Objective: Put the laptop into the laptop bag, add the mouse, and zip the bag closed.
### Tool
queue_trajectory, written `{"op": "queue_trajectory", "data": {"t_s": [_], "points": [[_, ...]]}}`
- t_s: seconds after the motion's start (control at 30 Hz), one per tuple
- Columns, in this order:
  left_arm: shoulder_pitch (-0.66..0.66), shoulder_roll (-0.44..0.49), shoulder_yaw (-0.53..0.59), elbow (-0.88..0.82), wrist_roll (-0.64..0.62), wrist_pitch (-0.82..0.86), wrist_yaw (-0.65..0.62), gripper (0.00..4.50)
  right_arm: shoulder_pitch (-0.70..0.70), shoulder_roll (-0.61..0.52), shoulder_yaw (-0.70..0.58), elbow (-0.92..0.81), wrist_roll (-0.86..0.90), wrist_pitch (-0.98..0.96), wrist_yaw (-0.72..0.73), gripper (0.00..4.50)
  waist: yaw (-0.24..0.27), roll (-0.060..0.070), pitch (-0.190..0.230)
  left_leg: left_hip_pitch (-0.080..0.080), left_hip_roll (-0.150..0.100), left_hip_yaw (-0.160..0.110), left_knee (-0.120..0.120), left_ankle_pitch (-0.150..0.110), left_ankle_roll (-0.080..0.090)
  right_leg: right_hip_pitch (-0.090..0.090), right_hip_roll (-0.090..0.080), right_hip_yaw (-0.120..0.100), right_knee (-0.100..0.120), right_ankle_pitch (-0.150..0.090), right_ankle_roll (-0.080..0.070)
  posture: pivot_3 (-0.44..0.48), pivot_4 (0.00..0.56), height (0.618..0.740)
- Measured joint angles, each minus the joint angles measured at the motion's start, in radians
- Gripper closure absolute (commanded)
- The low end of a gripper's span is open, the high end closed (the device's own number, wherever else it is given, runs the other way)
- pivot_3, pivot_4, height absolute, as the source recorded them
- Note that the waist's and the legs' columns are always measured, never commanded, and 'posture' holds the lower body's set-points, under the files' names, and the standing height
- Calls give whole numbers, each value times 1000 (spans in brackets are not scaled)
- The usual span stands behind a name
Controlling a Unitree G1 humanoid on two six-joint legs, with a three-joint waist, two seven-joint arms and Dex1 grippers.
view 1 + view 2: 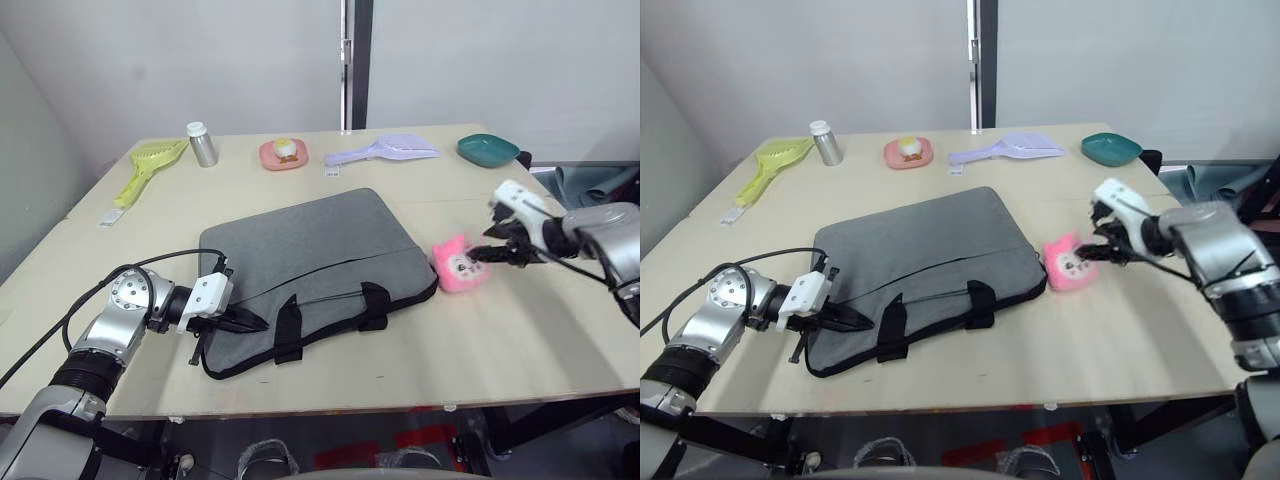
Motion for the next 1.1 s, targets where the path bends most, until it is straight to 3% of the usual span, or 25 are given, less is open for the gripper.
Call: {"op": "queue_trajectory", "data": {"t_s": [0.33,0.6,0.8,0.87,0.9,1.1], "points": [[-4,2,9,-22,-12,48,0,4500,-12,-84,-116,0,95,50,60,42,5,-1,2,-1,0,0,-1,0,0,-1,0,0,-1,0,0,0,150,740],[26,82,60,-189,-135,419,-1,4500,200,-112,-263,-302,297,189,104,42,7,-11,23,-4,1,0,-1,0,0,-6,2,0,-2,0,0,0,150,740],[99,249,276,-354,-319,763,59,4500,452,-109,-534,-431,333,126,102,42,16,-15,28,-19,3,-1,1,0,5,-18,4,-3,-3,0,-1,0,150,740],[124,279,346,-357,-328,794,86,4500,509,-99,-600,-431,323,94,95,42,16,-15,28,-18,3,-1,1,-1,6,-17,4,-2,-5,0,-1,0,150,740],[141,281,390,-354,-322,786,108,3972,551,-90,-638,-430,317,68,91,0,16,-16,28,-18,3,-1,1,-1,6,-16,3,-3,-5,0,-1,0,150,740],[234,363,535,-227,-277,757,107,1842,695,-73,-726,-367,278,-22,81,0,11,-18,29,-18,3,-2,3,-2,5,-16,3,-3,-4,0,-1,0,150,740]]}}
